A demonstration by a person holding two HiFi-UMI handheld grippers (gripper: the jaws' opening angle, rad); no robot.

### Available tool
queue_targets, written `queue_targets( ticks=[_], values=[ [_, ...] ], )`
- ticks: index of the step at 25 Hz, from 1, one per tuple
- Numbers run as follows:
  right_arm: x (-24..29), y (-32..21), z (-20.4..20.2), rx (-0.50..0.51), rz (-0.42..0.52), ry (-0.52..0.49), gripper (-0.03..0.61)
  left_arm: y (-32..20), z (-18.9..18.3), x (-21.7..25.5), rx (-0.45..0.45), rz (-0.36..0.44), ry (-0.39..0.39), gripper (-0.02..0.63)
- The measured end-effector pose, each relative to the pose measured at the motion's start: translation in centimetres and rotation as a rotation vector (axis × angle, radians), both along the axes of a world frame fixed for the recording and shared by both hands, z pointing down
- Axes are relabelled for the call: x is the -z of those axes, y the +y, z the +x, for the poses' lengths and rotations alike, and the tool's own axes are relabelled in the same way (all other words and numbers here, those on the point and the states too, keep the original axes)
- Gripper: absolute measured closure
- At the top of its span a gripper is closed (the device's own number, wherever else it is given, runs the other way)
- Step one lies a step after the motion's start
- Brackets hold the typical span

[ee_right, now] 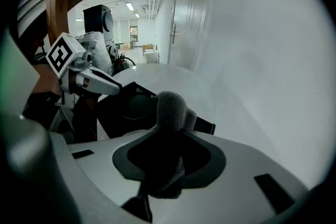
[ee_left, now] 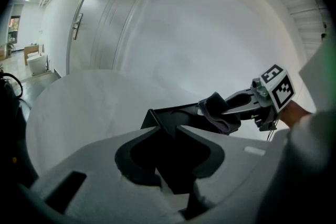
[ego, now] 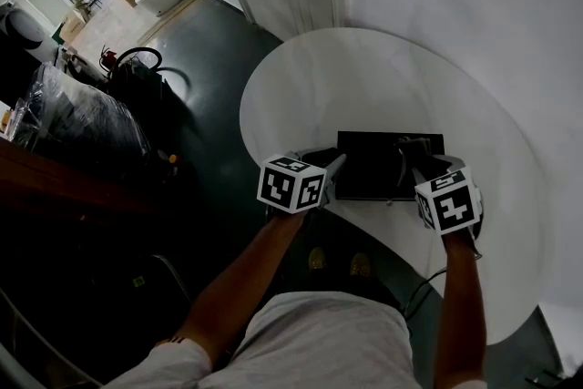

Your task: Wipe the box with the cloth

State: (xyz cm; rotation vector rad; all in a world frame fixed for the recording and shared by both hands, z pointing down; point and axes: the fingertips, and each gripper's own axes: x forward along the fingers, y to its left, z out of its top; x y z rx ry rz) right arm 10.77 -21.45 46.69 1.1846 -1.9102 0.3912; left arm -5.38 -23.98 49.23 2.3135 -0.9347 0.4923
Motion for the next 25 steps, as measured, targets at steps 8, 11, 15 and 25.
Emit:
queue_targets(
  ticks=[8,11,15,25],
  values=[
    [1.1,1.3,-8.2,0.099,0.004,-0.138,0.474,0.0,-0.1,0.1,0.005,0.001,0.002,0.518],
    [0.5,1.8,-10.6,0.132,-0.016,-0.16,0.474,0.0,0.1,0.0,0.006,0.0,0.004,0.517],
    [-0.4,2.3,-12.2,0.159,-0.033,-0.141,0.474,0.0,0.1,0.2,0.007,0.0,0.005,0.517],
    [-0.8,1.8,-9.2,0.144,-0.025,-0.079,0.474,-0.1,-0.1,0.0,0.007,0.001,0.007,0.517]
  ],
)
